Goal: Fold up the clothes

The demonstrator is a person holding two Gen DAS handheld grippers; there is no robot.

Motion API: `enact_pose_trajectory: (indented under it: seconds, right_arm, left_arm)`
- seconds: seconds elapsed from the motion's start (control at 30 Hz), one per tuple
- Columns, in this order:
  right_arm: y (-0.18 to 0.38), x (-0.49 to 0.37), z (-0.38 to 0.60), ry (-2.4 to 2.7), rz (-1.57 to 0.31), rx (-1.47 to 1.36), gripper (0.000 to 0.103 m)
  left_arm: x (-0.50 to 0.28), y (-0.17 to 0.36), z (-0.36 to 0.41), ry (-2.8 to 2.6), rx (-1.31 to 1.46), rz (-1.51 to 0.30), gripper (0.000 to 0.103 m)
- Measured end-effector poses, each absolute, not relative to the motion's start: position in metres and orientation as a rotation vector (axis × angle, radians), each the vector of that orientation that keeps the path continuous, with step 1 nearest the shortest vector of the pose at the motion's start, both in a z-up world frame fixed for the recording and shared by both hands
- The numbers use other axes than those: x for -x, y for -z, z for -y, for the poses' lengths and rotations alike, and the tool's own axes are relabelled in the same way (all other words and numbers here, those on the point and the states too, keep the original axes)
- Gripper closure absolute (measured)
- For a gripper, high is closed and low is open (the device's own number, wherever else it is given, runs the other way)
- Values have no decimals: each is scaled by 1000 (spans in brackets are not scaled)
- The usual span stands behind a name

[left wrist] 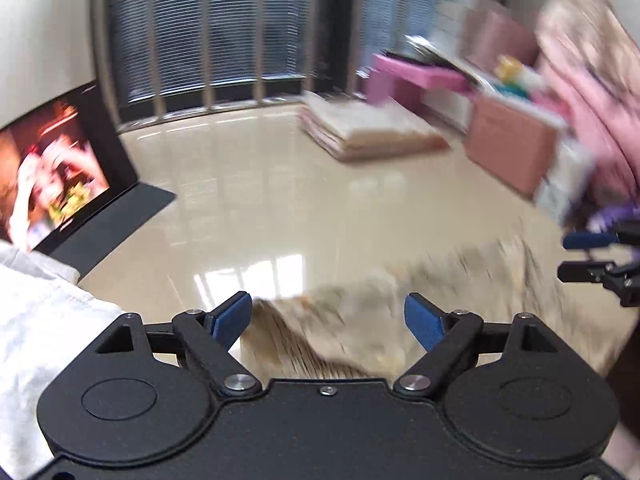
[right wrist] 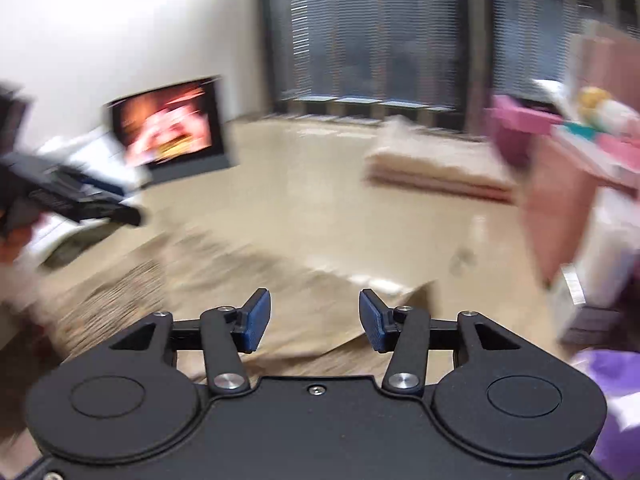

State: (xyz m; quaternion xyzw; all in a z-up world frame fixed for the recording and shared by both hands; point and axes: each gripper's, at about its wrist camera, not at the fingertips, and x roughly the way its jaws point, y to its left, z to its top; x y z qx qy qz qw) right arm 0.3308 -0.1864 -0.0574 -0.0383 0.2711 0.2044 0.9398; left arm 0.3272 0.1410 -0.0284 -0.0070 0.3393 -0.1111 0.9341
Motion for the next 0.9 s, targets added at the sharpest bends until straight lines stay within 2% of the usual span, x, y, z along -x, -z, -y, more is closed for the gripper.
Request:
enact_pose_trajectory:
  seconds: [0.1,0.2,0.23,0.3,0.37,0.67,0.77,0.83,0.9]
  right_arm:
    - [65,-367,187,-300,-589,55,53]
    - [84,-393,182,-210,-668,42,57]
    - [91,-397,183,-188,-690,32,69]
    - [105,-401,187,-150,-730,3,82]
    - [113,-398,195,-143,-741,-14,82]
    - [119,-386,204,-176,-678,-33,81]
    - [109,-373,212,-202,-624,-109,72]
    - [103,-361,212,-219,-578,-105,59]
    - [99,-351,210,-239,-547,-78,58]
  left_arm:
    - [-360,34,-144,215,121,-710,27]
    - [-381,54,-141,173,130,-761,49]
    - [-387,61,-142,161,143,-787,64]
    - [-392,78,-152,142,205,-849,77]
    - [-390,88,-164,130,257,-868,82]
    - [-371,94,-190,108,343,-793,83]
    - [-362,85,-192,138,372,-742,82]
    - [-357,80,-191,177,366,-716,82]
    - [-352,77,-188,207,349,-702,82]
